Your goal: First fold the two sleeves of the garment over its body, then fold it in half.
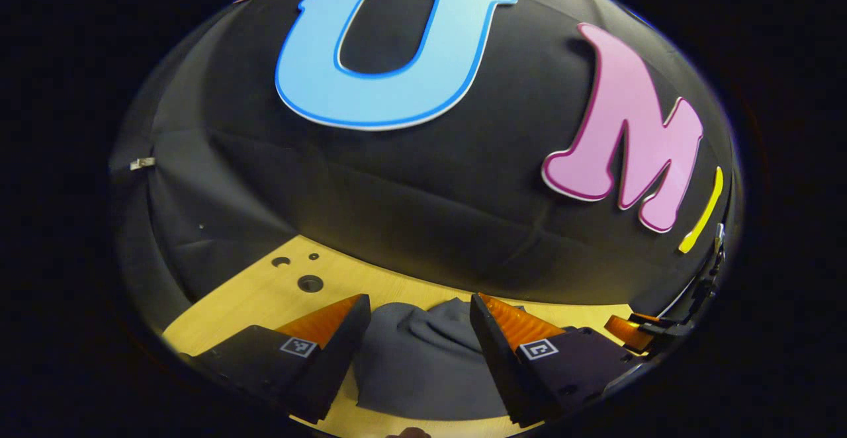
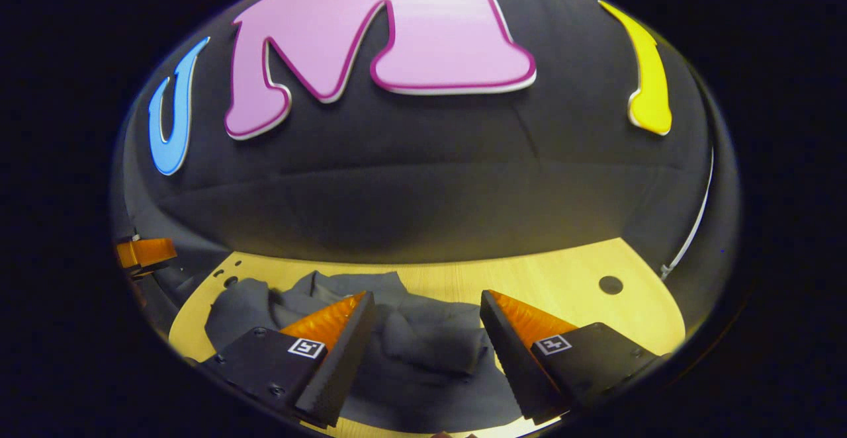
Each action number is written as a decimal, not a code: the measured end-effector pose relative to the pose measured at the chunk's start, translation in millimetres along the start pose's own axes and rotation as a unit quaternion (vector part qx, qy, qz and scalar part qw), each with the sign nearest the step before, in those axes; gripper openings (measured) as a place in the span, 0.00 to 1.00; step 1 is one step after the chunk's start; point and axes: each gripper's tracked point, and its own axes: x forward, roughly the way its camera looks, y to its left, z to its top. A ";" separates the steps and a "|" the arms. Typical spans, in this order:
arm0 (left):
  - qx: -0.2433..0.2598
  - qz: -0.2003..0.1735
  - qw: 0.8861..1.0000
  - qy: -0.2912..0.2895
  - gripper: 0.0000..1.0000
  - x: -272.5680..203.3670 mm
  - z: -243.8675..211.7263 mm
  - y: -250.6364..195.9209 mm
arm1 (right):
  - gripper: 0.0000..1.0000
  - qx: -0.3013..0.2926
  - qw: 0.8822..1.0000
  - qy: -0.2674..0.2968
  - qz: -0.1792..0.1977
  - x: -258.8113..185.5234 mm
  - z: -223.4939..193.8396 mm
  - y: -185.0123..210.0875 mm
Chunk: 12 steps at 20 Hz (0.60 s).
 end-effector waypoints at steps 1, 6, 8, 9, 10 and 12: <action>0.002 0.001 1.000 -0.005 0.95 -18.0 2.4 -3.3 | 0.99 -0.001 1.000 -0.009 0.001 -12.3 8.4 -0.9; 0.010 0.017 1.000 -0.024 0.95 -103.4 4.3 -14.3 | 0.99 0.001 0.999 -0.033 -0.001 -81.1 25.6 -10.2; 0.007 0.015 1.000 -0.021 0.95 -136.4 -3.4 -19.2 | 0.98 0.000 0.999 -0.040 -0.012 -116.9 23.3 -17.0; 0.006 0.014 1.000 -0.022 0.95 -151.3 -7.5 -20.4 | 0.98 -0.002 0.999 -0.044 -0.019 -135.5 20.9 -19.9; 0.006 0.010 1.000 -0.023 0.95 -166.7 -11.5 -20.9 | 0.98 -0.004 0.999 -0.048 -0.024 -154.7 14.3 -16.5; 0.011 0.003 0.999 -0.031 0.95 -194.5 -14.8 -19.9 | 0.98 -0.008 0.998 -0.051 -0.035 -190.5 3.9 -17.4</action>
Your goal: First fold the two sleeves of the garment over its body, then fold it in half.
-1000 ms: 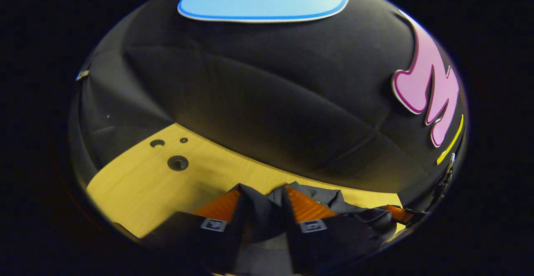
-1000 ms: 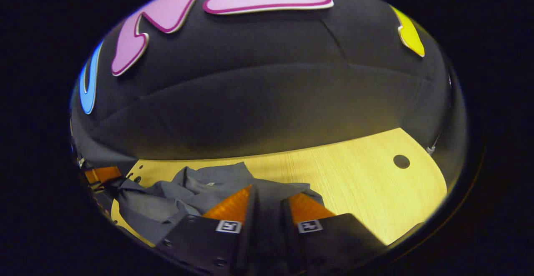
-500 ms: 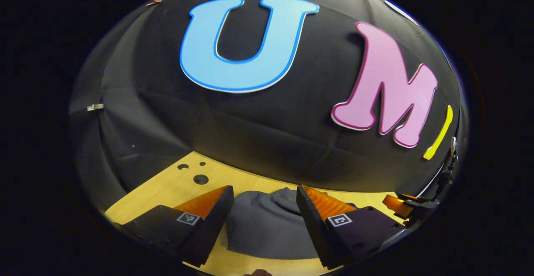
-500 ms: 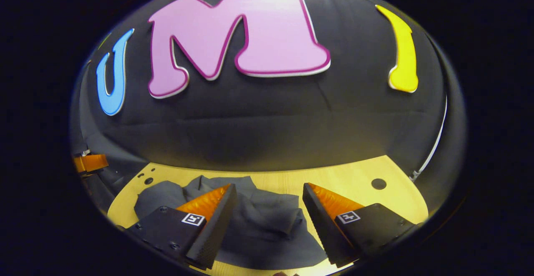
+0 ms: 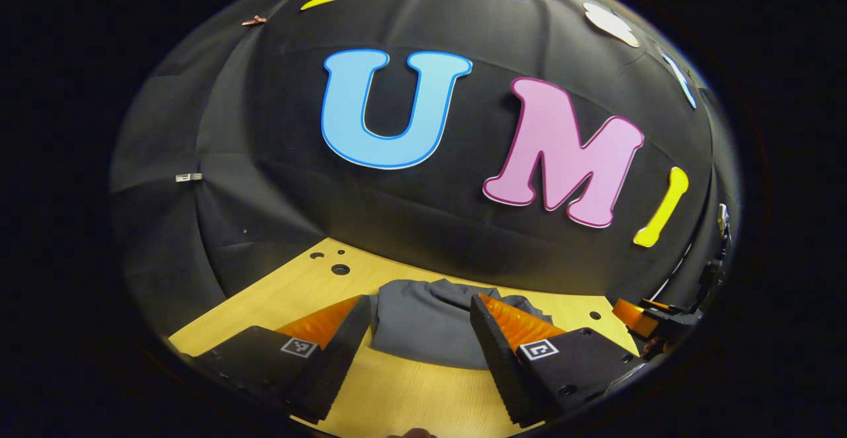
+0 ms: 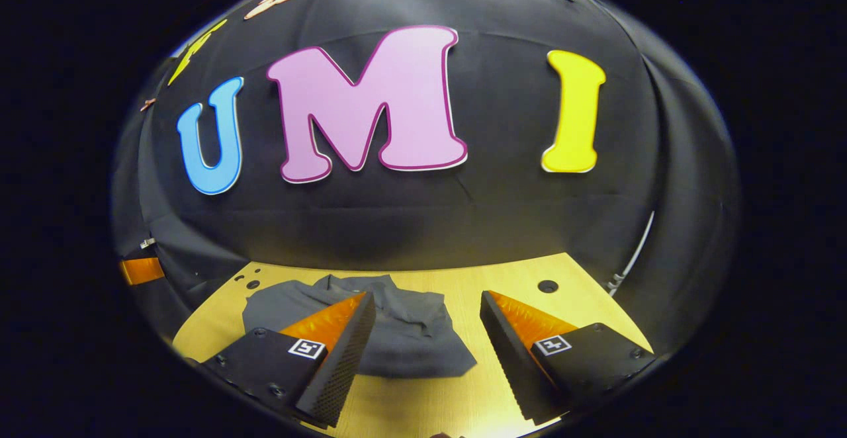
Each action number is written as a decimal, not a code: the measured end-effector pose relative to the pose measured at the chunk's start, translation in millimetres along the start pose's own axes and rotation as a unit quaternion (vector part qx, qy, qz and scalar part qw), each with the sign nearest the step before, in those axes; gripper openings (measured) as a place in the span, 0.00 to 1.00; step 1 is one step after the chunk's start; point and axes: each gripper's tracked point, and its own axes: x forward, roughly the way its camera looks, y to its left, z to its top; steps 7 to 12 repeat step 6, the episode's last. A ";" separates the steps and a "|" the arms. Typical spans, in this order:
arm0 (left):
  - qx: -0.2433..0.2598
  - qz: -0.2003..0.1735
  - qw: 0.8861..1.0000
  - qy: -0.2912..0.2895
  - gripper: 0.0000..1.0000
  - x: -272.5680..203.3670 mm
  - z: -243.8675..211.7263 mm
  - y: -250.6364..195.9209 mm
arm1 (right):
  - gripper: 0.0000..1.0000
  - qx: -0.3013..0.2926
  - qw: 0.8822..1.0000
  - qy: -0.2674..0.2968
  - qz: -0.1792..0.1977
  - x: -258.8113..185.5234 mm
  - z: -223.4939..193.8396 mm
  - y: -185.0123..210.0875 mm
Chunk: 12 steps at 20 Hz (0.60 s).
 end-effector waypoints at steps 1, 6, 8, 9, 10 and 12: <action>0.004 0.000 1.000 0.001 0.95 -11.8 -4.7 2.7 | 0.98 -0.002 1.000 0.001 0.001 -17.9 -4.3 1.9; 0.036 -0.004 0.999 -0.001 0.95 -77.2 -36.6 17.7 | 0.98 -0.008 1.000 -0.004 0.006 -108.6 -18.2 22.8; 0.036 -0.004 0.999 -0.001 0.95 -77.2 -36.6 17.7 | 0.98 -0.008 1.000 -0.004 0.006 -108.6 -18.2 22.8; 0.036 -0.004 0.999 -0.001 0.95 -77.2 -36.6 17.7 | 0.98 -0.008 1.000 -0.004 0.006 -108.6 -18.2 22.8; 0.036 -0.004 0.999 -0.001 0.95 -77.2 -36.6 17.7 | 0.98 -0.008 1.000 -0.004 0.006 -108.6 -18.2 22.8; 0.036 -0.004 0.999 -0.001 0.95 -77.2 -36.6 17.7 | 0.98 -0.008 1.000 -0.004 0.006 -108.6 -18.2 22.8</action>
